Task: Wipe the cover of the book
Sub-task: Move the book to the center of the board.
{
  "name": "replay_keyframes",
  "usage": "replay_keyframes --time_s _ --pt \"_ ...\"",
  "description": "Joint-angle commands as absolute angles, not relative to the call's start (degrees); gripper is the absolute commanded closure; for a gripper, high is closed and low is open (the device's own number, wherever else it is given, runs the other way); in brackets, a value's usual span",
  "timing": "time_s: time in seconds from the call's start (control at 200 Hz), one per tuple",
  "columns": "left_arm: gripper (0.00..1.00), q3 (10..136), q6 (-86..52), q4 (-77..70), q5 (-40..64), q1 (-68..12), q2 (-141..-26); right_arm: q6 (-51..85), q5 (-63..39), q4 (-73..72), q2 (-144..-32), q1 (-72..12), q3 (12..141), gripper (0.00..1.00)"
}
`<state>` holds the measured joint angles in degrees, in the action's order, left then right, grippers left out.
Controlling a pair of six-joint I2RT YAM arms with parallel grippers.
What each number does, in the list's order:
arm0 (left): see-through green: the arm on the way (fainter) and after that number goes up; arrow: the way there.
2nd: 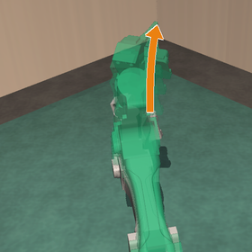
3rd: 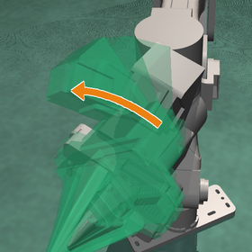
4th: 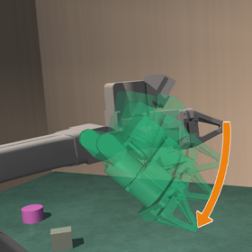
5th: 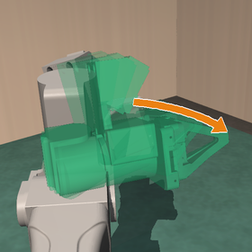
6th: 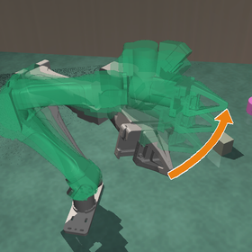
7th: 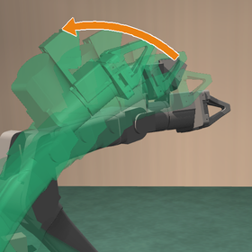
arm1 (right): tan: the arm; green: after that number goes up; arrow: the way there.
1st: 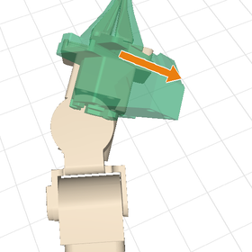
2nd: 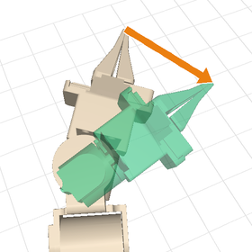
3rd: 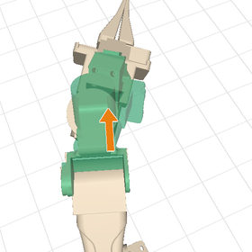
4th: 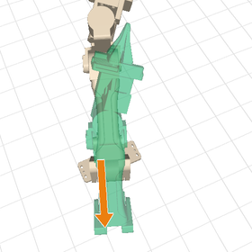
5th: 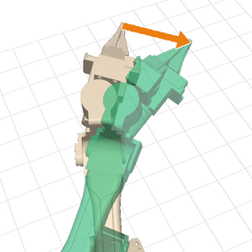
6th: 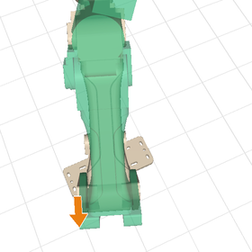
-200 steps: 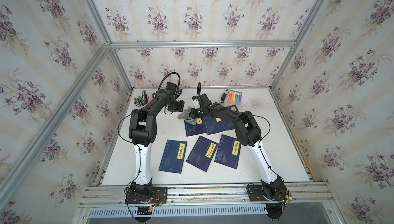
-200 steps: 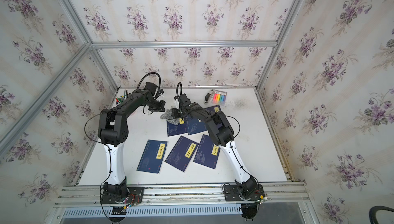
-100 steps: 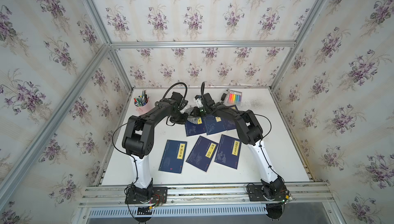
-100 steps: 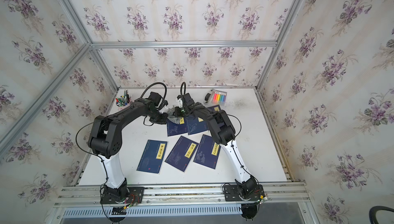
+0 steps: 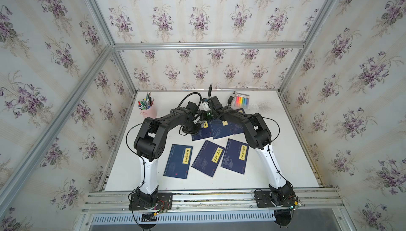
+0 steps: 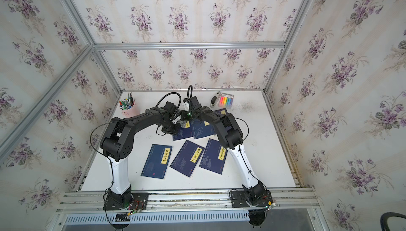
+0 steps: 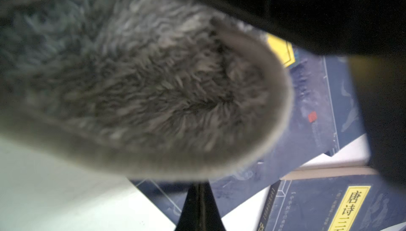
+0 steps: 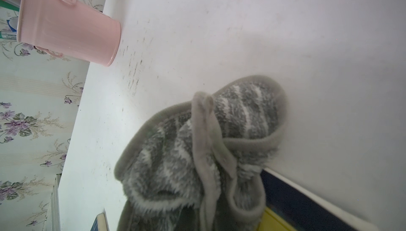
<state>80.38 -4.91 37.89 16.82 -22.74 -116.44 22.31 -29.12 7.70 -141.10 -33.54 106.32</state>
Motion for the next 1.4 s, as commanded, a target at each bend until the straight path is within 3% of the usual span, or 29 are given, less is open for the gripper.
replay_keyframes --time_s 0.0,0.55,0.794,1.024,1.394 --pt "1.0 77.4 -7.8 35.8 15.2 -23.0 -116.7 22.6 -27.3 13.4 -142.9 -33.8 105.9 1.0" --pt "1.0 69.3 -12.0 26.8 17.9 -23.0 -114.2 24.3 -31.4 12.6 -147.2 -35.7 109.4 1.0" --pt "1.0 69.2 -12.1 27.1 17.9 -23.0 -114.3 24.7 -27.3 12.6 -145.1 -33.7 106.4 1.0" --pt "1.0 69.3 -12.2 27.3 17.4 -23.0 -114.9 23.8 -26.4 8.9 -135.0 -28.0 97.4 1.0" --pt "1.0 69.7 -11.8 28.3 16.0 -23.0 -114.3 21.3 -22.9 8.4 -123.4 -25.6 88.6 1.0"
